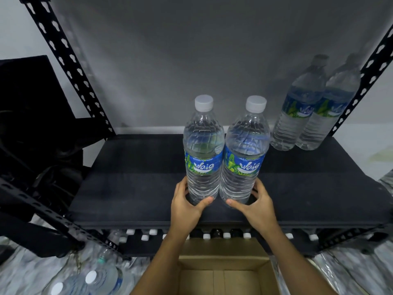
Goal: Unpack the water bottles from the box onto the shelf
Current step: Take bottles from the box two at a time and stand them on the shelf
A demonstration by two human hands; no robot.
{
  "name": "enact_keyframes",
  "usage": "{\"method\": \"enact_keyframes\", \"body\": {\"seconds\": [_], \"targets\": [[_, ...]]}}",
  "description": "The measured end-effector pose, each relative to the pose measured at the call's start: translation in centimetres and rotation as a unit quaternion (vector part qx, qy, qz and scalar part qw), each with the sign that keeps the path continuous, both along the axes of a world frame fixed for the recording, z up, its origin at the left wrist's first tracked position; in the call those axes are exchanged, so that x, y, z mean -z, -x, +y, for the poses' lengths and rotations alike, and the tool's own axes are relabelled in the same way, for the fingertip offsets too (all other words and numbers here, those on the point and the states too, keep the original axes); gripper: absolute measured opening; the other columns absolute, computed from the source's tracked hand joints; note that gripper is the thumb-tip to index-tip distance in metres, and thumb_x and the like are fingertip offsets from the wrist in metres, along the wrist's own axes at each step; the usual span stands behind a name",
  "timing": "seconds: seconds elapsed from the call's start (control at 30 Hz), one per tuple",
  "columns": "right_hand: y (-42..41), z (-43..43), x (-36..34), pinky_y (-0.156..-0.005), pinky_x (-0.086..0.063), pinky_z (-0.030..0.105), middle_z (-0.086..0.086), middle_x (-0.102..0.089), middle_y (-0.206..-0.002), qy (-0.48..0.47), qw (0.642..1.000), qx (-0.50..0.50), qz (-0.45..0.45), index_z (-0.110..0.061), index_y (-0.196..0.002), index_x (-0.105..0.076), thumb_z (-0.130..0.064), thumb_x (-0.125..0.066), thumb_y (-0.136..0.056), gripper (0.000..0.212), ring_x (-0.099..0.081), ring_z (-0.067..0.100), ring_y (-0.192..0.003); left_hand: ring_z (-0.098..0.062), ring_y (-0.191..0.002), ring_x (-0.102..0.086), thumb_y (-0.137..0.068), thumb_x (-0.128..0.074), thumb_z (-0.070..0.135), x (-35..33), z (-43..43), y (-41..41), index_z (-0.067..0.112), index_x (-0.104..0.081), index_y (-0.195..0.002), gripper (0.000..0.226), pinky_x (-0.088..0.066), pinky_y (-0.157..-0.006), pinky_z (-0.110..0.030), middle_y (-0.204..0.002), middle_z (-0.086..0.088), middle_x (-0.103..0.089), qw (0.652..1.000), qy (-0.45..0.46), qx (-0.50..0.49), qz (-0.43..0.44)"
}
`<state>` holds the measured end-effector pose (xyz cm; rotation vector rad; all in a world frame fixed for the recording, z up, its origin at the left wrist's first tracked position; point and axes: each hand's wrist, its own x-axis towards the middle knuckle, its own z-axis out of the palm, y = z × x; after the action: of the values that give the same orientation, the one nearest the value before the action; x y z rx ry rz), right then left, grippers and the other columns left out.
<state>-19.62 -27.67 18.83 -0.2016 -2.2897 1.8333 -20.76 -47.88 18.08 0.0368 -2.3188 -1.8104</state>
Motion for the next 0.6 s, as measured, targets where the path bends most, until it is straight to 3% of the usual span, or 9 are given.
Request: {"method": "enact_keyframes", "body": {"seconds": [0.2, 0.37, 0.43, 0.6], "targets": [[-0.2, -0.4, -0.3, -0.088, -0.052, 0.028, -0.008, -0.056, -0.121, -0.026, 0.998, 0.05, 0.024, -0.02, -0.134, -0.05, -0.025, -0.095, -0.05, 0.096, -0.059, 0.003, -0.105, -0.001, -0.122, -0.057, -0.068, -0.093, 0.021, -0.6, 0.2, -0.4, 0.019, -0.048, -0.141, 0.086, -0.047, -0.099, -0.013, -0.134, 0.009, -0.052, 0.999, -0.002, -0.016, 0.04], [0.5, 0.1, -0.1, -0.078, -0.05, 0.009, -0.009, -0.06, -0.114, -0.049, 0.997, 0.048, 0.036, -0.016, -0.126, -0.059, -0.029, -0.096, -0.046, 0.089, -0.064, 0.005, -0.097, -0.006, -0.116, -0.063, -0.066, -0.094, 0.021, -0.4, 0.4, 0.1, 0.021, -0.053, -0.139, 0.083, -0.052, -0.097, -0.021, -0.132, 0.011, -0.057, 0.999, -0.002, -0.033, 0.041], [0.9, -0.1, -0.1, -0.079, -0.052, 0.011, -0.011, -0.061, -0.112, -0.051, 0.997, 0.05, 0.039, -0.017, -0.124, -0.061, -0.028, -0.096, -0.047, 0.085, -0.063, 0.003, -0.096, -0.007, -0.115, -0.065, -0.066, -0.093, 0.02, -0.3, 0.5, 0.5, 0.021, -0.054, -0.138, 0.082, -0.053, -0.096, -0.022, -0.131, 0.012, -0.058, 0.998, -0.003, -0.037, 0.042], [3.2, -0.7, -0.2, -0.081, -0.054, 0.015, -0.008, -0.061, -0.116, -0.04, 0.996, 0.061, 0.047, -0.015, -0.126, -0.06, -0.025, -0.096, -0.049, 0.086, -0.064, 0.007, -0.099, 0.009, -0.112, -0.062, -0.067, -0.092, 0.012, -0.7, 1.0, 2.9, 0.015, -0.055, -0.138, 0.08, -0.049, -0.091, -0.009, -0.13, 0.008, -0.06, 0.998, -0.02, -0.045, 0.033]]}}
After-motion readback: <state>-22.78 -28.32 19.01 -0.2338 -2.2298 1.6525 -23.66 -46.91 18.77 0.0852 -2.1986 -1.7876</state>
